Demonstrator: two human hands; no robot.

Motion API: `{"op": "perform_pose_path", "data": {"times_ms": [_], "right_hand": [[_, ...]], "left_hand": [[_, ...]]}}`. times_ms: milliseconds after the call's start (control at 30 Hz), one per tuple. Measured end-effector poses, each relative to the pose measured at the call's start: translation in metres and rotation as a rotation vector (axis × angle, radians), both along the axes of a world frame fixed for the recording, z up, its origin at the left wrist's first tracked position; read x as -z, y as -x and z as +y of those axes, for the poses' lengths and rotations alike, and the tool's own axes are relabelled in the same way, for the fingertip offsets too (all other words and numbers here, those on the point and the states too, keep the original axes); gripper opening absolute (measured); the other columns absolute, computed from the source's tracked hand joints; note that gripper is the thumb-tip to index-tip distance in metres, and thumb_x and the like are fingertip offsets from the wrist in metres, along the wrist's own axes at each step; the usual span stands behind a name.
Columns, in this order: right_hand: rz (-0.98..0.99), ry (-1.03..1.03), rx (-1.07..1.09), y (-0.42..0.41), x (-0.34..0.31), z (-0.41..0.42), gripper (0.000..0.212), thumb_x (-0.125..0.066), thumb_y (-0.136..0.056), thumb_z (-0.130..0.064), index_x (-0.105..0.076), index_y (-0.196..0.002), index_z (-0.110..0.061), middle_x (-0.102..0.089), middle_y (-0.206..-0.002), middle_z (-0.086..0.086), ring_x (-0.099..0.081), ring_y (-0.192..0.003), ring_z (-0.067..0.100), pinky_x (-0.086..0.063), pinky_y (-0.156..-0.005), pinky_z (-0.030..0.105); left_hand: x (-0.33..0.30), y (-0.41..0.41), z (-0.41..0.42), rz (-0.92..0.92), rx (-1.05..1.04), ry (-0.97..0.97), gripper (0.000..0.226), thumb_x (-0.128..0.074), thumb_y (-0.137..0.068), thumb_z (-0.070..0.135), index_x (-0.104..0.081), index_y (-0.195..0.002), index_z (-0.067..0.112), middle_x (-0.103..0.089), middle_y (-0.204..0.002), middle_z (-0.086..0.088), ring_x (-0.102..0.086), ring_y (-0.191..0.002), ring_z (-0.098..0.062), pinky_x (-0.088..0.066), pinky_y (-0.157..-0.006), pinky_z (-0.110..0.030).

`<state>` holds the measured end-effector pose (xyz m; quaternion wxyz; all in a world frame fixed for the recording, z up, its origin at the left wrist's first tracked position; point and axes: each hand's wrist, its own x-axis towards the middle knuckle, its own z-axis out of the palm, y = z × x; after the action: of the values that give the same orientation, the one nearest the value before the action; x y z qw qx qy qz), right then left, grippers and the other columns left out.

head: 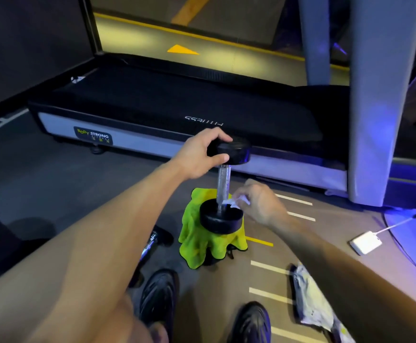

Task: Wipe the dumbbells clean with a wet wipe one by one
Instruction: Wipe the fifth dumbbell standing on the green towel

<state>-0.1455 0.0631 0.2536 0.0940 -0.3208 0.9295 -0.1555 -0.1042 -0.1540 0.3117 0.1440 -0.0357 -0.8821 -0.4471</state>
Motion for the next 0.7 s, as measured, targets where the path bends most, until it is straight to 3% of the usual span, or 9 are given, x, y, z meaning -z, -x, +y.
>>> {"op": "perform_pose_path", "data": {"times_ms": [100, 200, 333, 500, 600, 700], "right_hand": [[0.0, 0.179, 0.184, -0.027, 0.027, -0.001, 0.024, -0.061, -0.091, -0.012, -0.079, -0.097, -0.026, -0.06, -0.094, -0.004, -0.063, -0.092, 0.023, -0.039, -0.074, 0.027], [0.004, 0.3, 0.275, -0.046, 0.041, -0.011, 0.027, -0.058, -0.089, -0.006, -0.08, -0.092, -0.021, -0.069, -0.098, -0.004, -0.065, -0.093, 0.02, -0.044, -0.076, 0.027], [0.066, 0.178, 0.18, -0.049, 0.041, -0.034, 0.029, -0.046, -0.082, -0.019, -0.075, -0.081, -0.02, -0.071, -0.094, 0.002, -0.065, -0.094, 0.031, -0.05, -0.077, 0.036], [0.061, 0.037, -0.047, -0.042, 0.036, -0.041, 0.028, -0.052, -0.087, -0.014, -0.078, -0.09, -0.024, -0.067, -0.103, -0.003, -0.061, -0.101, 0.027, -0.053, -0.083, 0.04], [0.026, 0.116, 0.029, -0.039, 0.037, -0.035, 0.027, -0.046, -0.081, -0.018, -0.072, -0.079, -0.024, -0.066, -0.097, -0.006, -0.063, -0.093, 0.028, -0.054, -0.08, 0.042], [0.026, 0.271, 0.169, -0.049, 0.045, -0.029, 0.026, -0.055, -0.088, -0.009, -0.075, -0.08, -0.023, -0.065, -0.093, -0.006, -0.063, -0.091, 0.025, -0.051, -0.08, 0.036]], "left_hand": [[0.001, -0.003, -0.003, -0.001, -0.012, -0.008, 0.037, -0.078, -0.088, 0.013, -0.065, -0.121, 0.022, -0.061, -0.115, 0.003, -0.059, -0.106, -0.014, -0.042, -0.095, -0.021], [0.001, -0.005, -0.006, 0.001, -0.013, -0.024, 0.037, -0.078, -0.089, 0.014, -0.065, -0.122, 0.024, -0.06, -0.115, 0.005, -0.059, -0.109, -0.016, -0.043, -0.099, -0.025], [0.002, -0.006, -0.007, 0.003, -0.012, -0.025, 0.037, -0.077, -0.089, 0.015, -0.064, -0.123, 0.025, -0.06, -0.113, 0.006, -0.059, -0.108, -0.014, -0.044, -0.099, -0.027], [0.002, -0.005, -0.006, 0.009, 0.001, -0.014, 0.037, -0.078, -0.088, 0.016, -0.064, -0.122, 0.027, -0.057, -0.11, 0.011, -0.059, -0.109, -0.016, -0.046, -0.102, -0.034], [-0.001, -0.005, -0.004, 0.002, 0.018, 0.008, 0.037, -0.077, -0.089, 0.016, -0.064, -0.122, 0.025, -0.058, -0.113, 0.011, -0.059, -0.111, -0.016, -0.045, -0.103, -0.035], [-0.002, -0.005, -0.004, 0.006, 0.027, 0.0, 0.036, -0.078, -0.088, 0.014, -0.065, -0.121, 0.025, -0.057, -0.113, 0.012, -0.06, -0.109, -0.015, -0.045, -0.103, -0.034]]}}
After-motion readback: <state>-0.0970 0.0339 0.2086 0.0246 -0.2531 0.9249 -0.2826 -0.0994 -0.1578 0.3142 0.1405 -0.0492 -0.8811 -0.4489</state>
